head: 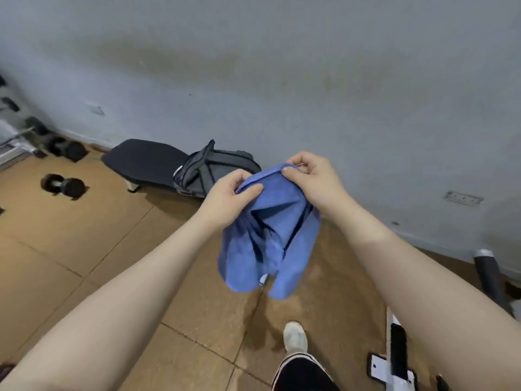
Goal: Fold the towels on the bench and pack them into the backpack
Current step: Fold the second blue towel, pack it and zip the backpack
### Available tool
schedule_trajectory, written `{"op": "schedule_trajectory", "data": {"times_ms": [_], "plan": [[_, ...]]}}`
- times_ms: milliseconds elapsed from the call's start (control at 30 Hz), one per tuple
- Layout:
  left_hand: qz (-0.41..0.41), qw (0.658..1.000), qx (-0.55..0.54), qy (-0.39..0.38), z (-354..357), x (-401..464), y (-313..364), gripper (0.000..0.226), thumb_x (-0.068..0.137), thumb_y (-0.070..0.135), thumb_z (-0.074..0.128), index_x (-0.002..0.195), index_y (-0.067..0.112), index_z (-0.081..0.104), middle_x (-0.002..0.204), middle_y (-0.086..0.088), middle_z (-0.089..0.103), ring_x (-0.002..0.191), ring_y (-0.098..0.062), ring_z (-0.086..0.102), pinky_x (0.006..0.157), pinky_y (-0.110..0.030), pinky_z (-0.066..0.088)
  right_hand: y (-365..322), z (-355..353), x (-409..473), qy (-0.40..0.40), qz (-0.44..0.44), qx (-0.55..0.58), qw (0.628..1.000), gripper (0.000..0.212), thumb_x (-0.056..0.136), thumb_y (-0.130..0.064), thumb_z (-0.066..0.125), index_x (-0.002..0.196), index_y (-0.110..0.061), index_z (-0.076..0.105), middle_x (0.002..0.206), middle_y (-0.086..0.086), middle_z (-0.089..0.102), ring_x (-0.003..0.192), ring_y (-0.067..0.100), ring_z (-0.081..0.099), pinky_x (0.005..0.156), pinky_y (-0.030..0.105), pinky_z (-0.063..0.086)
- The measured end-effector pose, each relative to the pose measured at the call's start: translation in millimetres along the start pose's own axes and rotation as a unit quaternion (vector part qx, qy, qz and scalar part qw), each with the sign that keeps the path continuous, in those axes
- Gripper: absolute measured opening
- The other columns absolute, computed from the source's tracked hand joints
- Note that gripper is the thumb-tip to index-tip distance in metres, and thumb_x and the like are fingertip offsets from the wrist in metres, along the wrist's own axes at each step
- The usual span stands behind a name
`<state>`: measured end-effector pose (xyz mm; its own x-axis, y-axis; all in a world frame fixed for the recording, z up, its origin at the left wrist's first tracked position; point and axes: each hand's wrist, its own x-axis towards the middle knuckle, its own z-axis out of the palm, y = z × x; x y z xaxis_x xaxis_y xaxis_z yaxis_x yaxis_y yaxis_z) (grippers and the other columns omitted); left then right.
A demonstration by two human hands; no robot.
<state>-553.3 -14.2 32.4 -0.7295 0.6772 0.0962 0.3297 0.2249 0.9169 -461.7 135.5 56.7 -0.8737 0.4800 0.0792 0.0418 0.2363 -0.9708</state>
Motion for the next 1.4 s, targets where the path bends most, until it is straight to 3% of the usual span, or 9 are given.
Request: {"op": "schedule_trajectory", "data": {"times_ms": [167,333,467,733,867,1033,1133,1300,1400], "plan": [[-0.044,0.989,0.115,0.085,-76.2,-15.6,-62.5,0.009,0.087,0.02,0.06,0.079,0.018,0.055,0.068,0.012,0.054,0.06,0.002,0.046,0.059,-0.011,0.035,14.0,91.2,44.9,-0.067,0.013,-0.038,0.997,0.02,0.086,-0.012,0.059,0.069,-0.021,0.056,0.057,-0.004,0.052,0.049,0.002,0.047,0.055,0.023,0.039],[-0.127,0.979,0.045,0.152,-147.3,-3.7,-118.1,0.012,0.089,0.02,0.058,0.077,0.02,0.056,0.08,-0.001,0.061,0.071,-0.01,0.049,0.069,-0.024,0.038,22.1,165.6,112.7,-0.12,0.003,-0.099,0.988,0.013,0.082,-0.019,0.061,0.069,-0.02,0.059,0.065,-0.004,0.057,0.062,0.01,0.05,0.061,0.022,0.04],[-0.159,0.968,0.008,0.195,-197.7,42.0,-144.1,0.019,0.092,0.021,0.053,0.074,0.02,0.058,0.075,0.005,0.058,0.068,-0.006,0.048,0.065,-0.016,0.038,33.3,215.2,181.2,-0.154,-0.012,-0.155,0.976,0.01,0.083,-0.019,0.059,0.078,-0.011,0.061,0.071,-0.001,0.059,0.065,0.01,0.05,0.055,0.013,0.038],[-0.19,0.958,0.052,0.208,-296.6,151.3,-192.3,0.02,0.091,0.022,0.054,0.08,0.008,0.064,0.08,-0.007,0.064,0.072,-0.008,0.052,0.072,-0.025,0.041,43.1,299.8,326.7,-0.261,-0.138,-0.374,0.879,0.007,0.088,-0.012,0.045,0.082,-0.012,0.048,0.083,0.007,0.056,0.081,0.029,0.052,0.066,0.038,0.04],[-0.217,0.935,0.18,0.216,-340.4,188.9,-225.5,0.026,0.092,0.023,0.052,0.066,0.024,0.049,0.065,0.01,0.052,0.062,-0.004,0.046,0.056,-0.012,0.033,44.3,346.6,376.4,-0.288,-0.144,-0.43,0.844,0.018,0.082,-0.001,0.041,0.094,-0.009,0.053,0.096,0.011,0.057,0.087,0.034,0.053,0.065,0.039,0.038],[-0.224,0.922,0.238,0.209,-407.1,240.4,-280.7,0.034,0.093,0.022,0.049,0.063,0.029,0.036,0.064,0.01,0.044,0.064,-0.013,0.042,0.054,-0.026,0.029,60.2,402.8,443.0,-0.243,-0.115,-0.46,0.846,0.017,0.081,0.0,0.037,0.083,-0.013,0.047,0.095,0.011,0.056,0.083,0.031,0.05,0.061,0.035,0.035],[-0.229,0.93,0.124,0.258,-451.6,276.9,-323.2,0.024,0.094,0.02,0.045,0.071,0.024,0.04,0.068,0.003,0.046,0.064,-0.012,0.042,0.056,-0.024,0.032,76.3,441.3,488.2,-0.197,-0.05,-0.456,0.867,0.015,0.08,0.002,0.036,0.078,-0.009,0.046,0.087,0.012,0.054,0.078,0.03,0.045,0.06,0.035,0.034],[-0.197,0.946,0.045,0.256,-538.7,360.5,-382.7,0.012,0.094,0.022,0.045,0.086,0.012,0.046,0.07,0.009,0.044,0.063,-0.005,0.041,0.056,-0.013,0.036,85.6,523.4,558.2,-0.121,0.032,-0.426,0.896,0.02,0.088,-0.001,0.032,0.097,-0.003,0.049,0.083,0.013,0.053,0.074,0.031,0.045,0.062,0.034,0.031],[-0.171,0.958,0.078,0.215,-596.7,406.9,-411.7,0.017,0.093,0.023,0.048,0.085,0.008,0.048,0.069,0.007,0.047,0.062,-0.005,0.043,0.055,-0.007,0.037,81.4,564.6,604.1,-0.103,0.079,-0.404,0.905,0.025,0.093,-0.005,0.029,0.111,-0.004,0.047,0.101,0.022,0.059,0.086,0.037,0.052,0.066,0.034,0.03]]}}
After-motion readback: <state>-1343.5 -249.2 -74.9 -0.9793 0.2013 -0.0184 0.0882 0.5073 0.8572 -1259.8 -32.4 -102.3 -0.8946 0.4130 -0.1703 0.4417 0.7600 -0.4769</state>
